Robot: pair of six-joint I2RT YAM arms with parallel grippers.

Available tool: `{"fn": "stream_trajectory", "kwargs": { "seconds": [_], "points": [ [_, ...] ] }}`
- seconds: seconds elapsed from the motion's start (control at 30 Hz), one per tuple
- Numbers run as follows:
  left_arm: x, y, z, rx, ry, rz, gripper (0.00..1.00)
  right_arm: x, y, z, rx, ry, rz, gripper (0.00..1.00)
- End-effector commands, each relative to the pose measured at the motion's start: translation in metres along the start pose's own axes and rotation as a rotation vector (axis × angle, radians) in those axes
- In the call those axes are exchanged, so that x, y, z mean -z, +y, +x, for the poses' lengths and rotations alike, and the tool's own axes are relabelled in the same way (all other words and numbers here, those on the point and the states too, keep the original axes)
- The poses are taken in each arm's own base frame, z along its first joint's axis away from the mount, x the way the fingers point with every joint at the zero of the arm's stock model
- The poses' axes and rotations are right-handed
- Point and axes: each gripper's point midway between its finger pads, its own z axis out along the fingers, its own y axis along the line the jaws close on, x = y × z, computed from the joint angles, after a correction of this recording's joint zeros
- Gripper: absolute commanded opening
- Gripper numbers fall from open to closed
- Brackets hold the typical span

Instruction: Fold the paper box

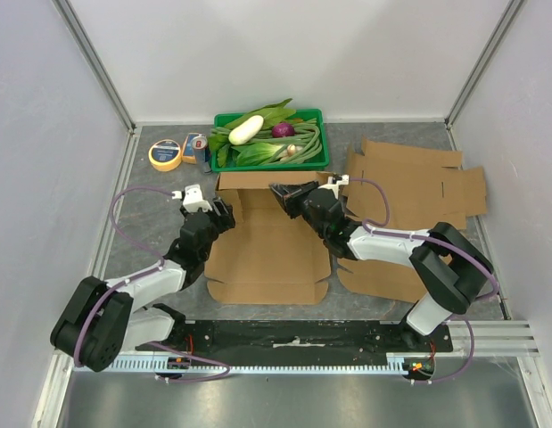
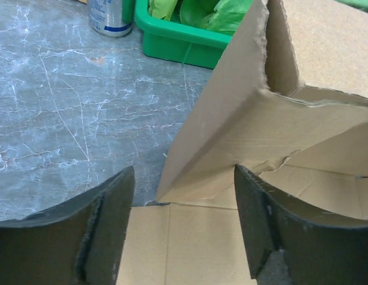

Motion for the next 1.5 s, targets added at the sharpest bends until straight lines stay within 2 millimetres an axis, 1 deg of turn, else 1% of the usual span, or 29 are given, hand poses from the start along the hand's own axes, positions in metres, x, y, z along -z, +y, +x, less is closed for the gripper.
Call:
{"fn": "stream_trajectory", "kwargs": {
  "seconds": [0.0,0.03,0.1,0.13,0.17,0.2,0.23,0.3,0.33,0.4,0.43,0.5,0.53,0.57,0.6,0.63,0.7,0.73,0.8,0.83,0.93,1.1,1.13,1.2,1.23,1.3,1.37,1.4,1.47],
  "points": [
    [-0.004,-0.012,-0.031,0.025,-0.111,0.021,0.78,-0.002,0.013,0.008,0.011,0.015,-0.033,0.00],
    [-0.003,-0.011,-0.030,0.023,-0.117,0.029,0.81,-0.001,0.013,0.006,0.015,0.009,-0.032,0.00],
    [-0.002,-0.011,-0.029,-0.006,-0.108,0.038,0.82,0.000,0.014,0.006,0.023,0.010,-0.032,0.00],
    [-0.003,-0.006,-0.020,-0.038,-0.064,0.015,0.83,-0.001,0.013,0.005,0.025,0.007,-0.029,0.00],
    [-0.008,-0.009,-0.028,-0.049,-0.066,0.005,0.87,-0.001,0.013,0.007,0.024,0.013,-0.030,0.00],
    [-0.010,-0.008,-0.029,-0.059,-0.057,-0.003,0.89,-0.001,0.012,0.007,0.025,0.016,-0.030,0.00],
    [-0.013,-0.003,-0.022,-0.087,-0.023,-0.023,0.90,-0.002,0.012,0.007,0.027,0.017,-0.030,0.00],
    [-0.019,-0.003,-0.027,-0.090,-0.023,-0.033,0.92,-0.002,0.013,0.008,0.028,0.021,-0.031,0.00],
    [-0.024,0.003,-0.024,-0.091,0.001,-0.051,0.94,-0.002,0.014,0.008,0.027,0.019,-0.034,0.00],
    [-0.030,-0.001,-0.026,-0.090,0.019,-0.028,1.00,-0.002,0.015,0.010,0.032,0.027,-0.033,0.00],
    [-0.033,0.000,-0.027,-0.097,0.025,-0.021,1.00,-0.002,0.016,0.009,0.032,0.027,-0.034,0.00],
    [-0.039,-0.010,-0.025,-0.113,0.049,0.023,1.00,-0.003,0.014,0.010,0.034,0.031,-0.031,0.00],
    [-0.040,-0.012,-0.025,-0.140,0.050,0.039,0.96,-0.003,0.016,0.012,0.034,0.037,-0.034,0.00],
    [-0.043,-0.017,-0.022,-0.153,0.061,0.073,0.90,-0.004,0.015,0.012,0.036,0.039,-0.034,0.00],
    [-0.044,-0.022,-0.025,-0.160,0.050,0.095,0.84,-0.005,0.015,0.011,0.037,0.036,-0.033,0.00],
    [-0.045,-0.025,-0.026,-0.163,0.049,0.110,0.72,-0.005,0.015,0.010,0.033,0.034,-0.032,0.00],
    [-0.046,-0.033,-0.032,-0.165,0.029,0.146,0.63,-0.007,0.014,0.008,0.035,0.031,-0.032,0.00],
    [-0.046,-0.033,-0.032,-0.171,0.028,0.149,0.56,-0.007,0.015,0.006,0.035,0.028,-0.037,0.00],
    [-0.049,-0.035,-0.032,-0.179,0.028,0.156,0.49,-0.010,0.013,0.003,0.041,0.022,-0.037,0.00],
    [-0.050,-0.037,-0.035,-0.179,0.014,0.163,0.43,-0.011,0.014,0.002,0.041,0.022,-0.042,0.00],
    [-0.053,-0.037,-0.032,-0.180,0.018,0.159,0.30,-0.015,0.013,0.000,0.036,0.027,-0.045,0.00],
    [-0.058,-0.034,-0.033,-0.152,0.021,0.128,0.20,-0.021,0.012,-0.008,0.049,0.012,-0.043,0.00],
    [-0.057,-0.032,-0.031,-0.145,0.024,0.120,0.18,-0.023,0.016,-0.009,0.045,0.009,-0.056,0.04],
    [-0.057,-0.031,-0.031,-0.143,0.021,0.116,0.16,-0.027,0.012,-0.011,0.046,0.006,-0.055,0.11],
    [-0.056,-0.031,-0.031,-0.144,0.022,0.116,0.13,-0.028,0.013,-0.012,0.044,0.001,-0.062,0.17],
    [-0.055,-0.030,-0.030,-0.144,0.022,0.111,0.06,-0.031,0.014,-0.013,0.061,-0.007,-0.071,0.20],
    [-0.054,-0.029,-0.030,-0.146,0.023,0.108,0.03,-0.034,0.012,-0.016,0.074,-0.021,-0.065,0.24],
    [-0.054,-0.028,-0.029,-0.150,0.025,0.107,0.02,-0.036,0.017,-0.016,0.078,-0.021,-0.081,0.27],
    [-0.054,-0.027,-0.029,-0.157,0.025,0.103,0.02,-0.038,0.017,-0.019,0.089,-0.031,-0.084,0.30]
  ]
}}
